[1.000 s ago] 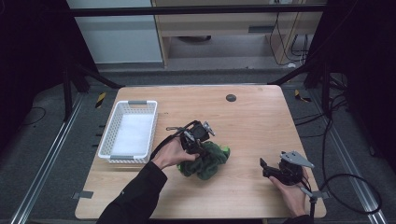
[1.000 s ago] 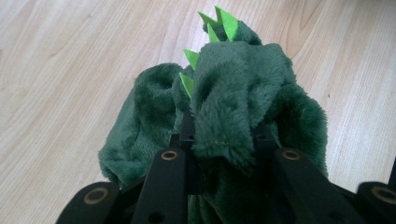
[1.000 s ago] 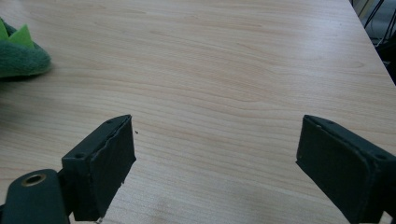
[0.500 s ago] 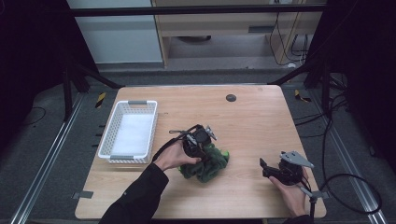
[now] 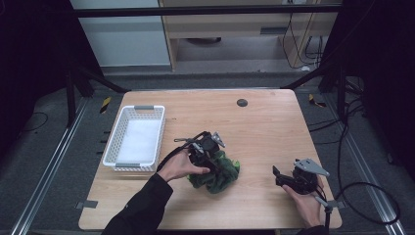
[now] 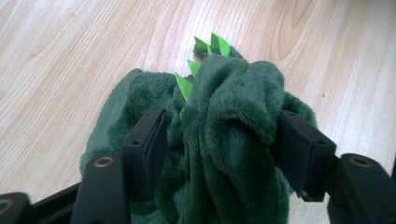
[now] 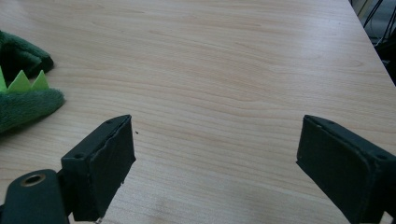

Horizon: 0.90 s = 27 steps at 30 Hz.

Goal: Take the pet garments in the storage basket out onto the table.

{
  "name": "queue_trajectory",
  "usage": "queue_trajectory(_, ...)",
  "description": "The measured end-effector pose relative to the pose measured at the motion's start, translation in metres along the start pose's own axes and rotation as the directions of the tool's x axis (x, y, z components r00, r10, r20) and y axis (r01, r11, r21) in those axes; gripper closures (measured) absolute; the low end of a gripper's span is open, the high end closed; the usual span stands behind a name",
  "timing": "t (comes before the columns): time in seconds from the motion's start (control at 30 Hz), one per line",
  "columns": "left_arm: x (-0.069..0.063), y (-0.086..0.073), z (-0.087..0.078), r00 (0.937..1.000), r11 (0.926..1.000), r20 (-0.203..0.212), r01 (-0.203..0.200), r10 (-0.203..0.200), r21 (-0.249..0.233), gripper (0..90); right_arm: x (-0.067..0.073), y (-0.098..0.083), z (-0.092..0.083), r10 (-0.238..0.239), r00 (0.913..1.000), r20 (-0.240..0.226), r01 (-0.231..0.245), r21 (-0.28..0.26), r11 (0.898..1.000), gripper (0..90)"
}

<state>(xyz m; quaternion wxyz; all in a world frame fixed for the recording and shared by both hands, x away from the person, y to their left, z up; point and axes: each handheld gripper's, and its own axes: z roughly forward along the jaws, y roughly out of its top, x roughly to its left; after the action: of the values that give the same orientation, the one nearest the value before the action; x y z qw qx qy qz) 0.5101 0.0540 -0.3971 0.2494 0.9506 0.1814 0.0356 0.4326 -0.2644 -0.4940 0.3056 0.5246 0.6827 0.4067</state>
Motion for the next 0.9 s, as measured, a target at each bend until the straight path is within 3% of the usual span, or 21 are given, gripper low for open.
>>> queue_trajectory(0.27, -0.006, -0.004, -0.017, 0.9998, 0.9972, -0.018, 0.007, -0.008, -0.075, 28.7, 0.000, 0.000, 0.000, -0.001, 1.0000, 0.001, 0.001, -0.003, 1.000, 11.1)
queue_trajectory(0.4, -0.008, -0.009, -0.027, 0.9992, 0.9908, -0.031, 0.022, -0.026, -0.134, 25.9, -0.001, 0.000, 0.000, -0.002, 1.0000, 0.005, 0.002, -0.003, 1.000, 11.0)
queue_trajectory(0.67, -0.009, -0.021, -0.038, 0.9971, 0.9773, -0.050, 0.046, -0.058, -0.207, 25.3, -0.001, -0.001, 0.000, 0.006, 1.0000, 0.006, -0.006, -0.001, 1.000, 10.9)
queue_trajectory(0.8, -0.010, -0.030, -0.046, 0.9952, 0.9623, -0.059, 0.060, -0.078, -0.265, 25.4, -0.001, 0.000, -0.001, 0.011, 0.9999, 0.004, -0.011, -0.002, 1.000, 10.9)
queue_trajectory(0.9, -0.011, -0.041, -0.052, 0.9914, 0.9389, -0.061, 0.089, -0.116, -0.332, 25.5, -0.001, -0.001, -0.001, 0.010, 0.9999, 0.005, -0.010, -0.002, 1.000, 10.9)
